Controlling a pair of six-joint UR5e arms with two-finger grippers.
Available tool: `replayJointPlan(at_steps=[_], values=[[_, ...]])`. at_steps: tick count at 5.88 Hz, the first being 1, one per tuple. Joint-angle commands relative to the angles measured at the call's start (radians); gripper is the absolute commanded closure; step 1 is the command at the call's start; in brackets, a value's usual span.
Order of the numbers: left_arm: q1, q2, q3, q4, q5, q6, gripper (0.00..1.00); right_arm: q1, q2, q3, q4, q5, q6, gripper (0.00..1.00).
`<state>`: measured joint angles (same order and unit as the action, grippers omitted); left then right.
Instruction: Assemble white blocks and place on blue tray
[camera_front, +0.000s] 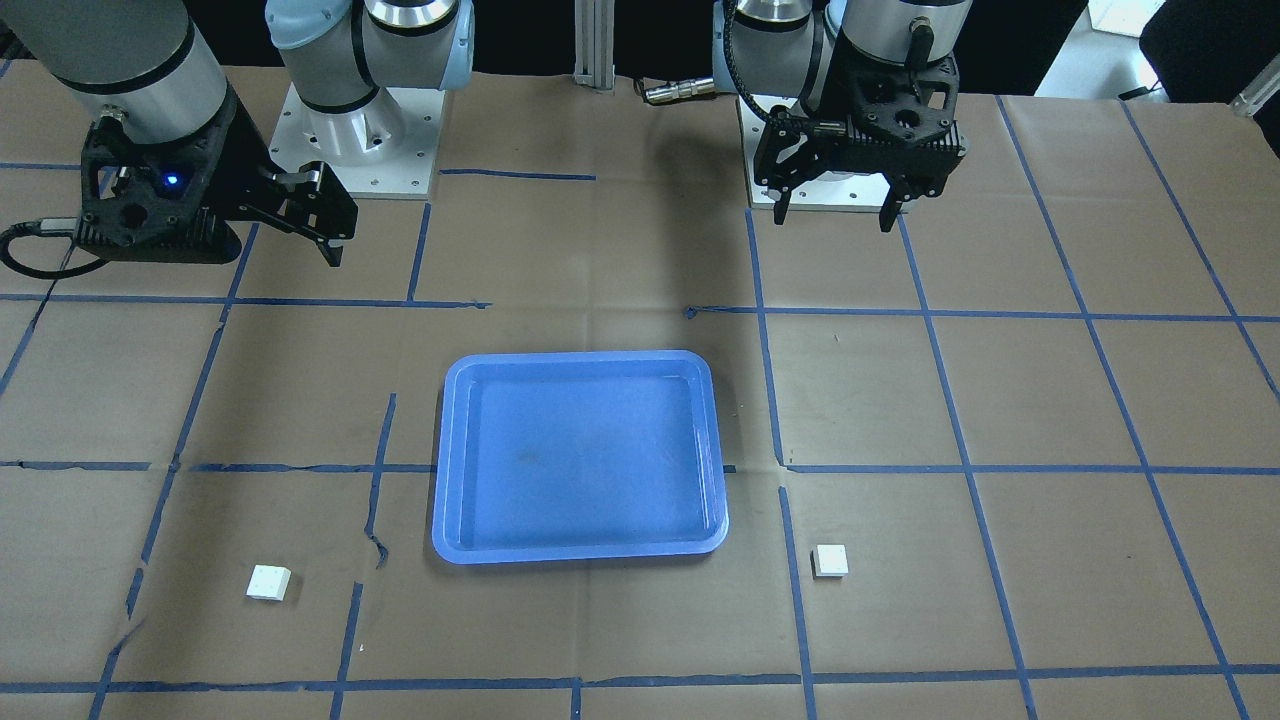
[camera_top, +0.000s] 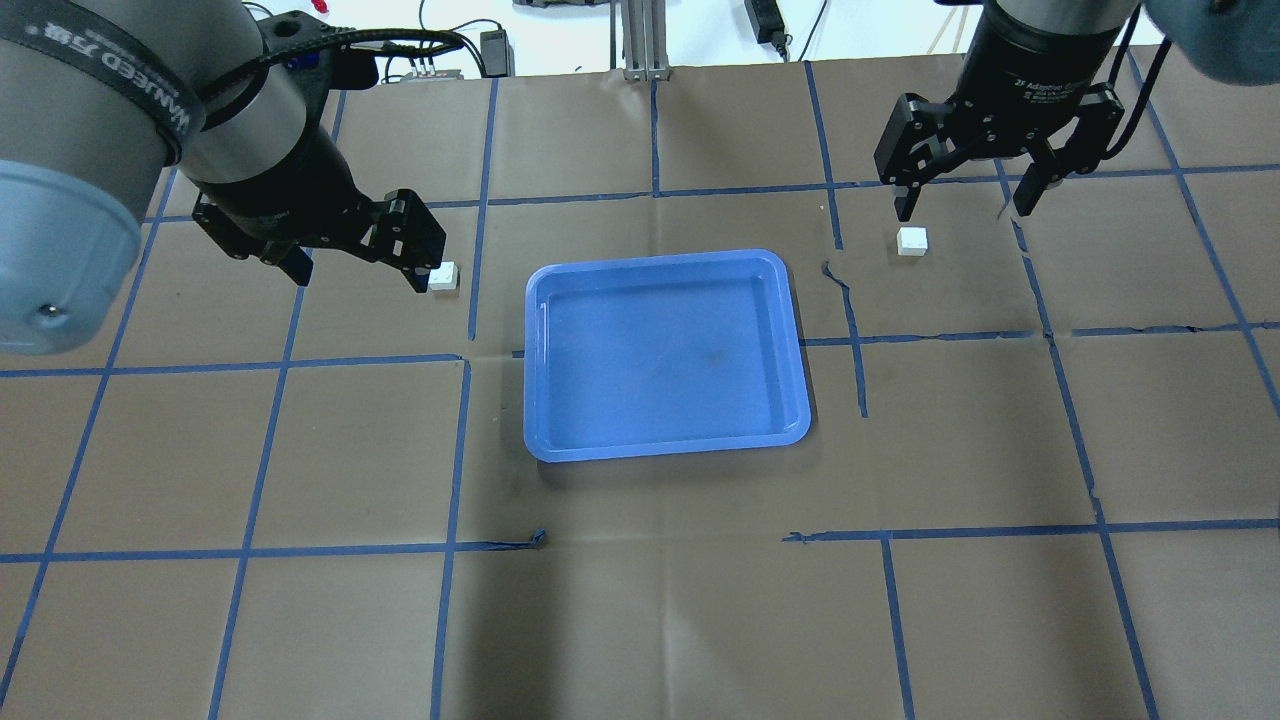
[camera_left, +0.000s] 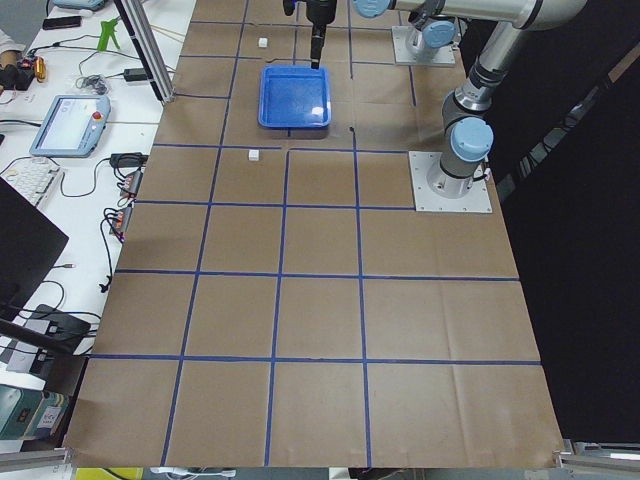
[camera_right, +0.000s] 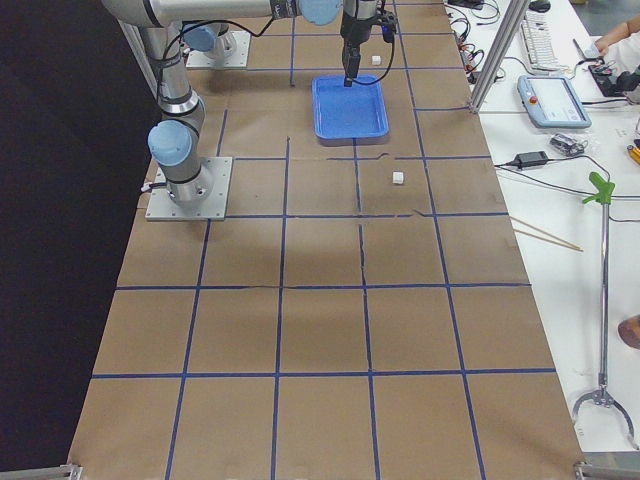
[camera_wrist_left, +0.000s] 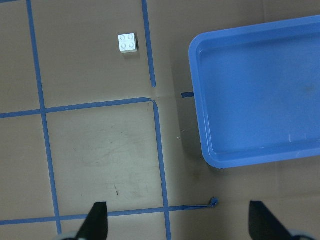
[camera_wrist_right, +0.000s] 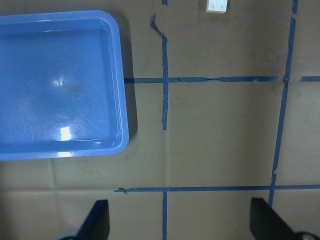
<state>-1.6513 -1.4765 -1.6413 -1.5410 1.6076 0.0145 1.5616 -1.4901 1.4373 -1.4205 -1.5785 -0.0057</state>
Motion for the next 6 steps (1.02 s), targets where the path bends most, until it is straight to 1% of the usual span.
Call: replayJointPlan(at_steps=[1, 3, 4, 5, 6], values=[[0.010, -0.002, 0.012, -0.021, -0.015, 0.001, 0.01, 0.000, -0.001, 0.000, 0.000, 0.000, 0.001, 0.00], [0.060, -0.020, 0.046, -0.034, -0.043, 0.015, 0.01, 0.000, -0.004, 0.002, 0.014, -0.002, 0.003, 0.00], [0.067, -0.042, 0.076, -0.053, -0.040, 0.015, 0.01, 0.002, -0.006, 0.002, 0.014, -0.002, 0.003, 0.00], [0.067, -0.073, 0.093, -0.033, -0.047, 0.019, 0.01, 0.002, -0.002, 0.002, 0.011, -0.003, -0.013, 0.00], [0.070, -0.178, 0.133, 0.020, -0.046, 0.021, 0.01, -0.002, 0.007, 0.000, -0.004, 0.001, -0.022, 0.00]])
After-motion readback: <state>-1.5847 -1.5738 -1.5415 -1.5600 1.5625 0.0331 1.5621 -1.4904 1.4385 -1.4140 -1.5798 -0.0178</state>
